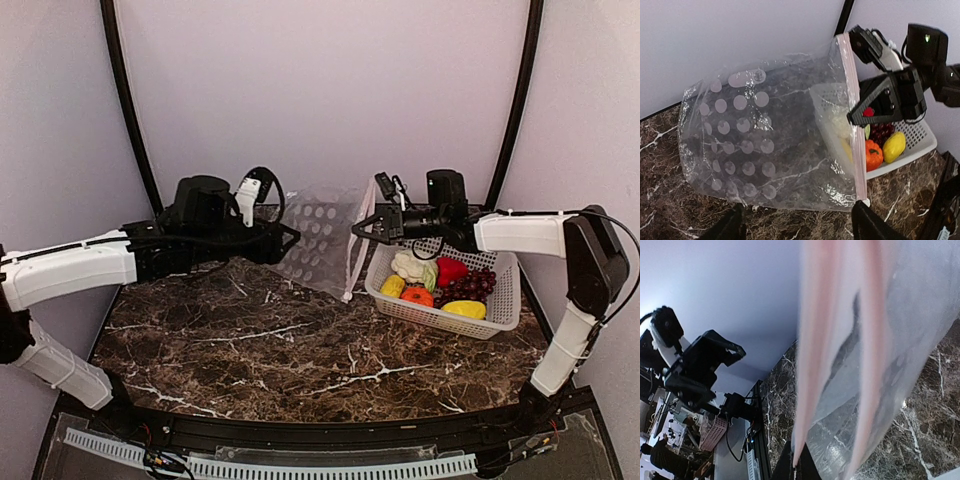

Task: Place the food in the zip-top bag and seal the zipper
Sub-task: Pass from the left arm to the right, then pass from the right arm to the left

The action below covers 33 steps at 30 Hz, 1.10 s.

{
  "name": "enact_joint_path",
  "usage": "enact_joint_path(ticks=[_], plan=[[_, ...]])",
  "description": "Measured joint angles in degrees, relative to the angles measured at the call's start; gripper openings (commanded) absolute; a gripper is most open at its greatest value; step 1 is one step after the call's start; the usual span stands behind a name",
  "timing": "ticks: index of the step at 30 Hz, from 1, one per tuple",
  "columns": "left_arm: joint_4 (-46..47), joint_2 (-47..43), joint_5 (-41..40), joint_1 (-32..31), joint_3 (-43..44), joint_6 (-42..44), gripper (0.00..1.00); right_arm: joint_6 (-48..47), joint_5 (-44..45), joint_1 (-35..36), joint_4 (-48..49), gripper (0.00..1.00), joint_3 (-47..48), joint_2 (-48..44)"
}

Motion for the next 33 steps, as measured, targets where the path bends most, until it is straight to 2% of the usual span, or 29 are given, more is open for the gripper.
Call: enact_joint_path(ticks=[3,6,11,22,33], plan=[[1.0,6.8,-2.8,-4.8,0.3,0.4,0.79,2.4,1.6,0.4,0.0,0.01,-1.4,0.0],[1.6,12.5,-6.1,-8.5,2.1,0.1,0.77,4.7,3.1,1.2,0.0,0.01,-1.9,0.0],[3.8,18.9,-12.7,-11.6,7.5,-1.4,0.75,8.3,5.4,3.0,0.2,0.02,-1.9,0.0],[1.5,28.0,-26.6,-13.3,19.5,-1.7,0.68,14.8,10.9,3.8,-3.4,0.04,-1.2,0.5],[-1.7,32.5,-28.1,-13.3,21.4,0.6,0.66,17.6,11.8,3.8,-4.0,0.08,-1.2,0.5]])
